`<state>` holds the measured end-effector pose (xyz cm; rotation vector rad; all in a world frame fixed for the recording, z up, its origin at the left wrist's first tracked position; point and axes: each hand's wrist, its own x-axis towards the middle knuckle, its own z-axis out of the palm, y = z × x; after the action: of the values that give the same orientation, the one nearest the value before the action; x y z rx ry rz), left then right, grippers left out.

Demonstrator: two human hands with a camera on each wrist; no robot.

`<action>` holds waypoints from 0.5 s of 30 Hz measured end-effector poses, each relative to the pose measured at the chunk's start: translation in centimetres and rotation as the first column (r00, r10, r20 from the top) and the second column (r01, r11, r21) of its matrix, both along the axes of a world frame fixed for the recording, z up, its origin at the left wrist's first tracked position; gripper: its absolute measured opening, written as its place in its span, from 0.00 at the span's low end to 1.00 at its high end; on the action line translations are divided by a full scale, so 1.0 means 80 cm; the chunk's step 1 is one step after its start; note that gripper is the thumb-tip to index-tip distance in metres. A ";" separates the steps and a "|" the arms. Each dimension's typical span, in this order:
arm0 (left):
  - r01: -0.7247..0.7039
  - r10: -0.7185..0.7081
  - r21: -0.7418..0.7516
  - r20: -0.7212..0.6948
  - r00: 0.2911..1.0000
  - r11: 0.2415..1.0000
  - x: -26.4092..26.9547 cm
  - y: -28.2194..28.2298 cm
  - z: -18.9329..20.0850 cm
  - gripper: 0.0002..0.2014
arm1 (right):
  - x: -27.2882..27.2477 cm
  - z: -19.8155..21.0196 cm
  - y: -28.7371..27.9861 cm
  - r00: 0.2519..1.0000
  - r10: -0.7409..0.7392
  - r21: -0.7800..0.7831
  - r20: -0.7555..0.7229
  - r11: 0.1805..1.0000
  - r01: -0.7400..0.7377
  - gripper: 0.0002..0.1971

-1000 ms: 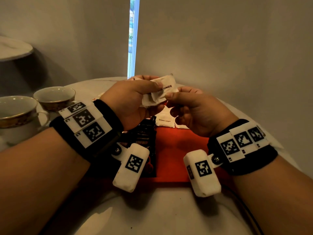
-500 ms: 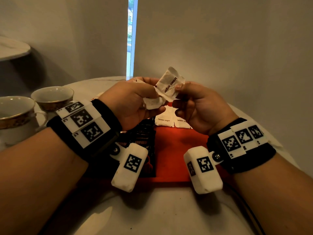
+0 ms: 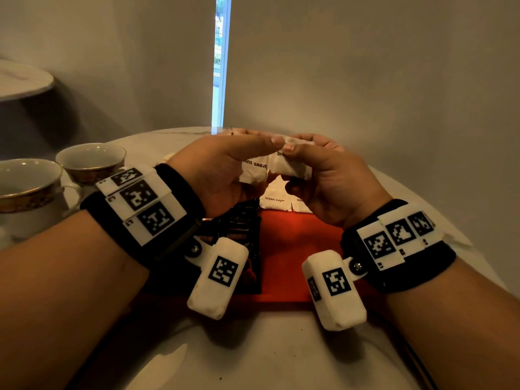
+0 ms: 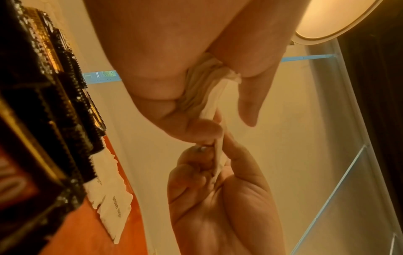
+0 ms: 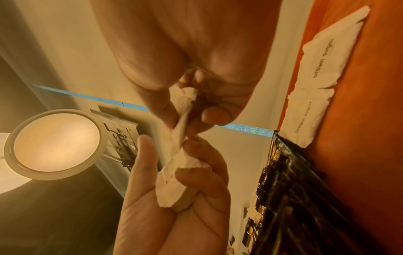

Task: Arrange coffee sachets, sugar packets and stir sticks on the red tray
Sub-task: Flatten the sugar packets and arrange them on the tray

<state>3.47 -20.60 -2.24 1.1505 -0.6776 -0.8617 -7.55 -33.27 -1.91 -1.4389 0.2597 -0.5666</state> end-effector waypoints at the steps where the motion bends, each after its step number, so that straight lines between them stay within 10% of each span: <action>1: -0.026 0.026 0.008 0.008 1.000 1.000 -0.001 0.000 0.000 0.14 | 0.000 0.000 0.002 1.000 0.014 -0.006 0.000 1.000 -0.014 0.04; 3: -0.087 0.087 0.025 0.016 0.996 0.996 -0.004 0.000 0.001 0.01 | 0.003 -0.002 0.005 0.999 0.033 -0.016 0.004 0.999 -0.033 0.08; 15: -0.194 0.192 -0.021 -0.065 0.979 0.981 -0.005 -0.002 0.005 0.06 | 0.009 -0.009 0.000 0.999 -0.042 -0.022 -0.022 0.999 0.042 0.31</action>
<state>3.03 -20.78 -1.85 1.1394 -0.5151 -0.7191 -6.85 -33.29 -2.67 -1.4643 0.3024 -0.5894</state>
